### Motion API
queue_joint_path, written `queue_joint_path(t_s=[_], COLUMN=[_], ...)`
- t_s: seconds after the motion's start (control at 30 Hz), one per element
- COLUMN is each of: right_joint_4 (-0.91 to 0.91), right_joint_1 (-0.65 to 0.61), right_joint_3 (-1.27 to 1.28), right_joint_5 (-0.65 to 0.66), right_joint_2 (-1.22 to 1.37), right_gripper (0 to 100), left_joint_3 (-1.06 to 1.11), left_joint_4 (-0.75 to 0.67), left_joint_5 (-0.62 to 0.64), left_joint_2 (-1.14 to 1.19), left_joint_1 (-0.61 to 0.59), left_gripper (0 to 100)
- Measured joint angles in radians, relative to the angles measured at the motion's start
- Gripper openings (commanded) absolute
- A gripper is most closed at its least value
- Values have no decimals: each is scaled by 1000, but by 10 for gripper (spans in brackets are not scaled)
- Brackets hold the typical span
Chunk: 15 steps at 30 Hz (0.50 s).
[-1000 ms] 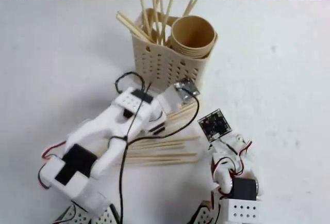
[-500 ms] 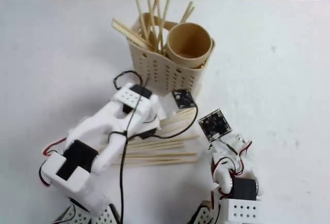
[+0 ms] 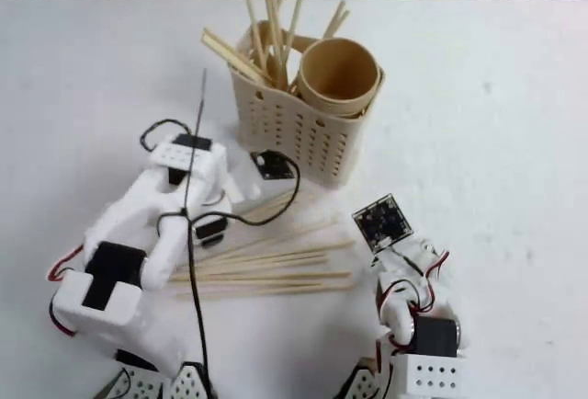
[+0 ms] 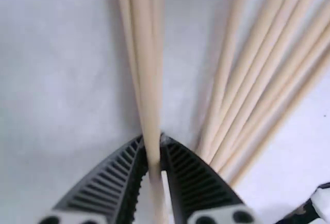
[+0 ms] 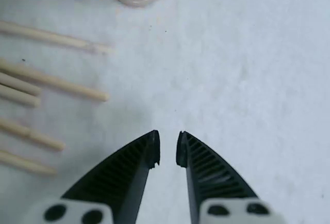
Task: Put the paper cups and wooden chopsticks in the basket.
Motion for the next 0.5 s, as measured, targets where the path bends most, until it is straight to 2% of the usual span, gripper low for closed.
queue_joint_path(t_s=[0.27,0.5], right_joint_4=[0,0], right_joint_1=[0,0], right_joint_3=[0,0], right_joint_5=[0,0], right_joint_2=[0,0], right_gripper=[70,70], left_joint_3=[2,212], left_joint_4=[-9,-216], left_joint_5=[77,227], left_joint_2=[0,-195], left_joint_1=[-95,-107], left_gripper=[20,54])
